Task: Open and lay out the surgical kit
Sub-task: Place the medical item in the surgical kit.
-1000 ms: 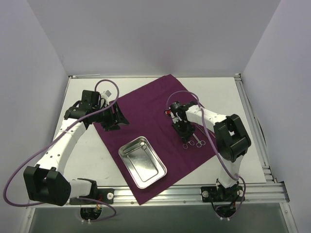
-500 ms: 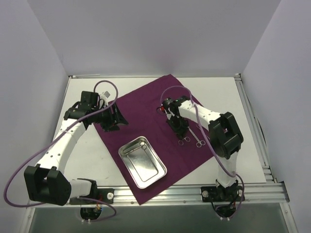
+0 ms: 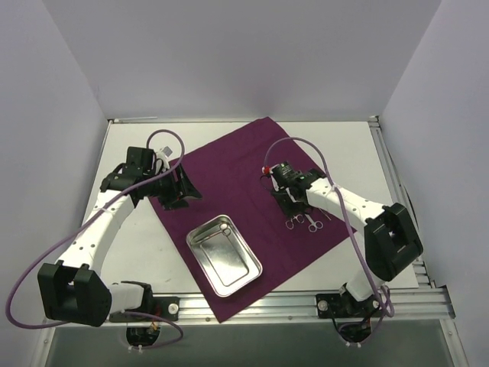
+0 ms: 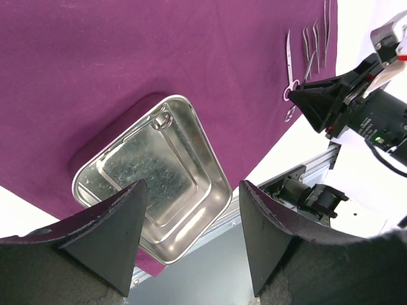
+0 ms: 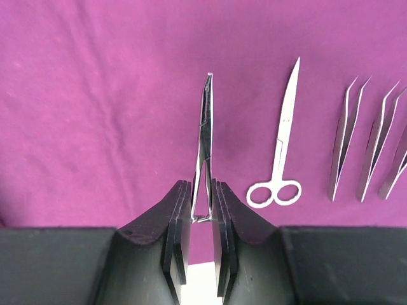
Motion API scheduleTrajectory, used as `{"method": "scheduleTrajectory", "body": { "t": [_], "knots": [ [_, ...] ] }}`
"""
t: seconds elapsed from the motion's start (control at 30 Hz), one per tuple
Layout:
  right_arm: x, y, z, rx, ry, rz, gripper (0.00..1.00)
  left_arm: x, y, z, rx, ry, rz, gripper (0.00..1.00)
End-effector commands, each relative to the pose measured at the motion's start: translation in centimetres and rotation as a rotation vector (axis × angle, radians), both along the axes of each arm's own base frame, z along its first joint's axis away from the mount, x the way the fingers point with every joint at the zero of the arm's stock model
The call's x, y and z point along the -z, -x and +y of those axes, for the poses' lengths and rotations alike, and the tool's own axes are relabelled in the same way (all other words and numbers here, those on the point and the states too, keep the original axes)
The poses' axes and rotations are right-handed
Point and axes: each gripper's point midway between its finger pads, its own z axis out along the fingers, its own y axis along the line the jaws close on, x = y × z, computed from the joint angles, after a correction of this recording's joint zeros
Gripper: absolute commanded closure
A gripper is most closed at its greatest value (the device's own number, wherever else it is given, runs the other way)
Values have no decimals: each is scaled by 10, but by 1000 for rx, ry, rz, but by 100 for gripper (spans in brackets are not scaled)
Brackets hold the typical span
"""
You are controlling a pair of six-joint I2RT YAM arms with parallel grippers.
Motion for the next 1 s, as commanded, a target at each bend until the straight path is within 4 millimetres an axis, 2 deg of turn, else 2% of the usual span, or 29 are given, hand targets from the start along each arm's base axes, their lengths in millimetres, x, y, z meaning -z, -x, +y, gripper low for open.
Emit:
{"method": "scheduleTrajectory", "body": {
  "t": [0.0,0.23,0.33,0.4,0.43,0.47,0.5,0.63,0.73,0.97],
  "knots": [
    [8,2,-4,-13,-7,-25,100,-19,-4,-3,5,39,-81,32],
    [13,0,-4,13,-25,-34,100,-18,2,-2,4,41,-83,32],
    [-9,-7,9,11,-108,-119,100,-19,3,-2,5,41,-88,32],
    [-34,-20,20,25,-187,-230,100,-20,3,-2,6,40,-91,32],
    [-33,-18,18,46,-204,-248,97,-19,3,-2,6,42,-91,32],
    [-45,-21,17,75,-243,-295,95,-19,3,-3,9,46,-89,32],
    [-48,-22,19,111,-272,-313,95,-18,3,-2,10,45,-88,32],
    [-43,-21,14,153,-284,-302,96,-22,3,-2,10,46,-96,32],
    [-27,-12,11,188,-287,-224,100,-21,5,-2,12,44,-92,32],
    [14,17,-6,261,-162,-30,100,-20,10,-1,10,43,-91,32]
  ]
}}
